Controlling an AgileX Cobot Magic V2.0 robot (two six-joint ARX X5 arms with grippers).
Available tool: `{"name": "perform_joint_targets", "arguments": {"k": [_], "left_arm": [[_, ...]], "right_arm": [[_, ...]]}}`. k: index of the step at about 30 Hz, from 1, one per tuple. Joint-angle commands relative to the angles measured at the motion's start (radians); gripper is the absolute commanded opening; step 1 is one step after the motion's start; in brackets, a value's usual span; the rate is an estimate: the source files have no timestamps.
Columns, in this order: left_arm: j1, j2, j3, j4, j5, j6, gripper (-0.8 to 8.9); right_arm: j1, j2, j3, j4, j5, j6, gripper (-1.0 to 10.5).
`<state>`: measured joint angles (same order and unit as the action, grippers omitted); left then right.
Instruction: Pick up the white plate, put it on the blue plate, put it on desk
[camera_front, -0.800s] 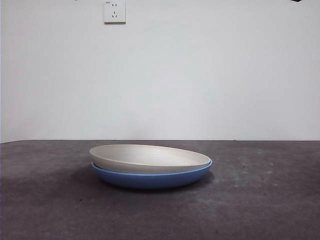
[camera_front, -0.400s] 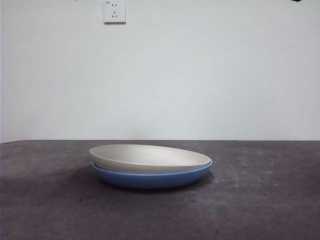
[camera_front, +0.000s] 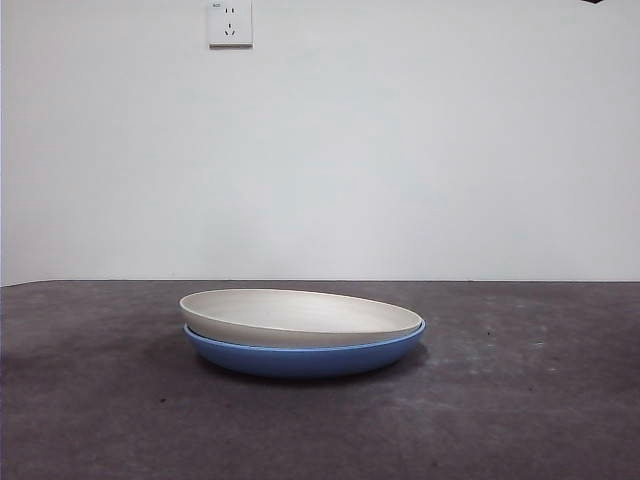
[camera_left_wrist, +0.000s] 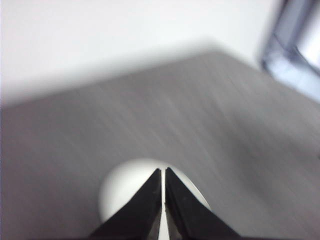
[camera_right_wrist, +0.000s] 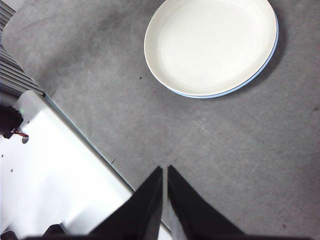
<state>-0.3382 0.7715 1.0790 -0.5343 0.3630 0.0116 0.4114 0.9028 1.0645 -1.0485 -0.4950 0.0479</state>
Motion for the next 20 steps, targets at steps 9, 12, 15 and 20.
{"name": "perform_joint_targets", "arguments": {"k": [9,12,15,20], "left_arm": [[0.31,-0.379,-0.351,0.406,-0.228,0.08,0.1],[0.342,-0.47,-0.465,0.407,-0.284,0.082,0.1],[0.363,-0.537,-0.568,0.407,-0.304,0.081,0.1],[0.377,-0.632,-0.731,0.407,-0.304,0.072,0.1]], "right_arm": [[0.006,0.004,0.016,0.008,-0.003,-0.015,0.1],[0.006,0.004,0.016,0.009,-0.003,-0.015,0.1],[0.006,0.004,0.016,0.008,-0.003,-0.015,0.1],[0.006,0.004,0.016,0.008,-0.003,-0.015,0.1]]}}
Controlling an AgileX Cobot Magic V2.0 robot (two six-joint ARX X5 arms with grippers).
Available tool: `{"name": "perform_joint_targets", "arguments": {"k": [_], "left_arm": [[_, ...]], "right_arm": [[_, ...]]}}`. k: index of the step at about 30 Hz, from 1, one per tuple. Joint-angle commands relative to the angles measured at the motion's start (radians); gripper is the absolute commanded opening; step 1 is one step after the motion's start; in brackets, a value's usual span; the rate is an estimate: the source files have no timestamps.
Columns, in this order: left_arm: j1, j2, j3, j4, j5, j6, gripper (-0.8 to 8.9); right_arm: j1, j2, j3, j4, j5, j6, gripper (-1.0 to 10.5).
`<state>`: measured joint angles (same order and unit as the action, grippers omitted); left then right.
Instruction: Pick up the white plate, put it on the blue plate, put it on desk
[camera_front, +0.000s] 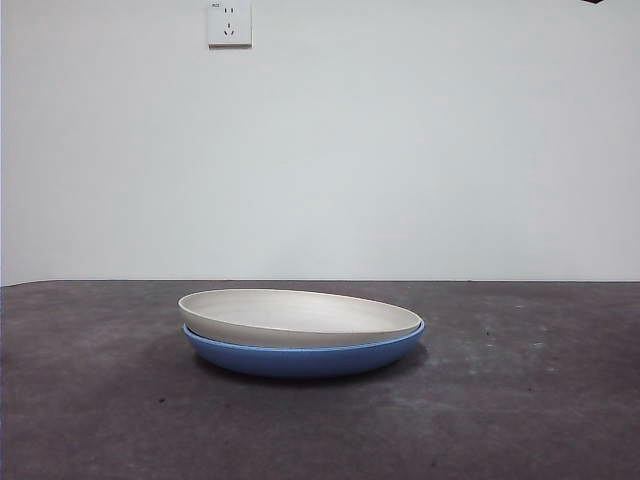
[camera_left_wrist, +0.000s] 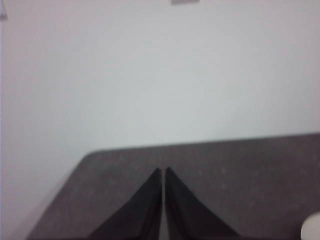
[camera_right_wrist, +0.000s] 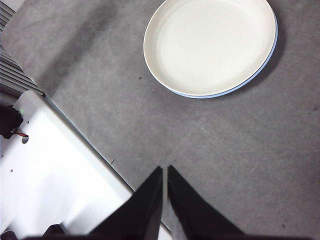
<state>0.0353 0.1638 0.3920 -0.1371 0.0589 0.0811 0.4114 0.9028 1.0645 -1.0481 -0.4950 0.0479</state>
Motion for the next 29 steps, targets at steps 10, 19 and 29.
{"name": "perform_joint_targets", "arguments": {"k": [10,19,29], "left_arm": [[0.003,-0.146,-0.253,-0.004,0.0,-0.019,0.1],[0.003,-0.161,-0.341,-0.005,0.0,-0.022,0.1],[0.003,-0.161,-0.38,-0.045,0.0,-0.038,0.1]], "right_arm": [[0.006,0.004,0.016,0.008,-0.003,-0.015,0.1],[0.006,0.004,0.016,0.008,-0.003,-0.015,0.1],[0.006,0.004,0.016,0.008,-0.003,-0.015,0.1]]}}
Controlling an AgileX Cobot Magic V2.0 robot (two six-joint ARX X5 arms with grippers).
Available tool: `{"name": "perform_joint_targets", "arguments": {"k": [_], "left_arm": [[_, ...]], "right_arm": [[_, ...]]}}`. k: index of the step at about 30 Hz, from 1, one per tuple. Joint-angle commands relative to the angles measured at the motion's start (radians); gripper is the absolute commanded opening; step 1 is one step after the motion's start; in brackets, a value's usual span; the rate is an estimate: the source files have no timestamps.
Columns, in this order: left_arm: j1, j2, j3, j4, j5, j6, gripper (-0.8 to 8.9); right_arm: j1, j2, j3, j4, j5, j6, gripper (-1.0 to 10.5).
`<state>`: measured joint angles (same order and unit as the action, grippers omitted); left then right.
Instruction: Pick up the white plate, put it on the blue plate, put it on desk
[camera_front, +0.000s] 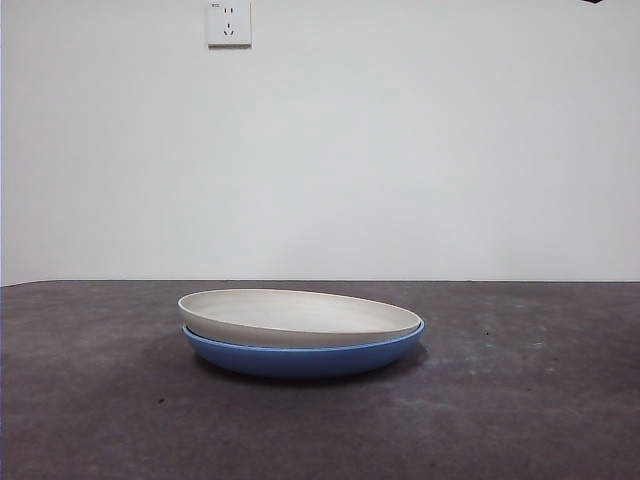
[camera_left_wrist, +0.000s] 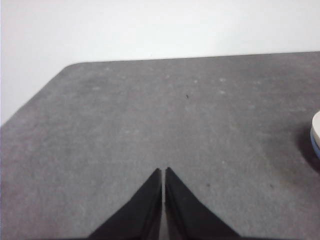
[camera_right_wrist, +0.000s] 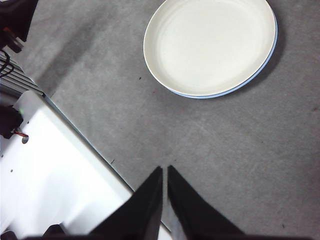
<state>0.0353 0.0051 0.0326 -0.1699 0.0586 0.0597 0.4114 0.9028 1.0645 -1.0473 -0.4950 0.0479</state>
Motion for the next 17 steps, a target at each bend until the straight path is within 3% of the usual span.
{"name": "perform_joint_targets", "arguments": {"k": [1,17], "left_arm": [[0.003,-0.002,-0.021,-0.016,0.001,-0.02,0.1],[0.003,-0.002,-0.021,-0.016,0.001,-0.027,0.1]], "right_arm": [[0.006,0.004,0.016,0.007,-0.003,-0.015,0.1],[0.006,0.004,0.016,0.007,-0.003,-0.015,0.1]]}}
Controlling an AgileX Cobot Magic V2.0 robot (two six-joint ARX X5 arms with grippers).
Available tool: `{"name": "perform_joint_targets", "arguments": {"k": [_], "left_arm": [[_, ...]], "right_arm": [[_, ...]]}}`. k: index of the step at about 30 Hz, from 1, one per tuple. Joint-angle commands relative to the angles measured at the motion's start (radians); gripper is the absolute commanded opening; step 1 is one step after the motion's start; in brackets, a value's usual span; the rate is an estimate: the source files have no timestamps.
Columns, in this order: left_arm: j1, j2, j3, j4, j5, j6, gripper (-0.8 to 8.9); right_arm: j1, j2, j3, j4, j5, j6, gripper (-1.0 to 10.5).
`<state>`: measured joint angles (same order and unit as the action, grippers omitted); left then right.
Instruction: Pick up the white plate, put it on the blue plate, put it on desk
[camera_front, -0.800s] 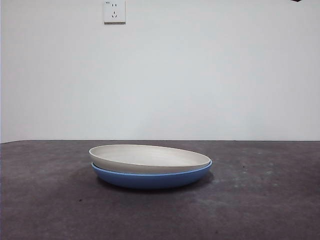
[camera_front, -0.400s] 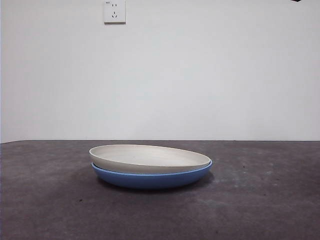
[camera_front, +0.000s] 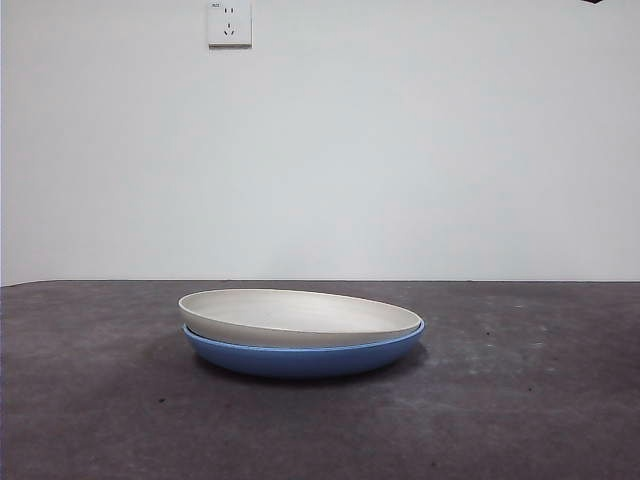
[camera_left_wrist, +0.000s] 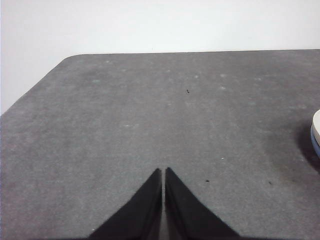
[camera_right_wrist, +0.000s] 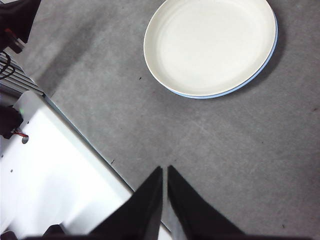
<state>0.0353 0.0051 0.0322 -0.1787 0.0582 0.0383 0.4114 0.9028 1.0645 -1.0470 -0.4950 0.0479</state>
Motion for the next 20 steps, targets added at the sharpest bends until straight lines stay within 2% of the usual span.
{"name": "perform_joint_targets", "arguments": {"k": [1,14,16,20], "left_arm": [[0.003,-0.002,-0.021,-0.008,0.001,-0.005,0.1],[0.003,-0.002,-0.021,-0.008,0.001,-0.006,0.1],[0.003,-0.002,-0.021,-0.008,0.001,-0.006,0.1],[0.003,-0.002,-0.021,-0.008,0.001,-0.005,0.1]], "right_arm": [[0.006,0.004,0.016,0.007,-0.003,-0.015,0.1],[0.006,0.004,0.016,0.007,-0.003,-0.015,0.1],[0.002,0.001,0.016,0.011,-0.001,-0.04,0.1],[-0.071,-0.048,0.007,0.08,0.005,-0.079,0.1]]}}
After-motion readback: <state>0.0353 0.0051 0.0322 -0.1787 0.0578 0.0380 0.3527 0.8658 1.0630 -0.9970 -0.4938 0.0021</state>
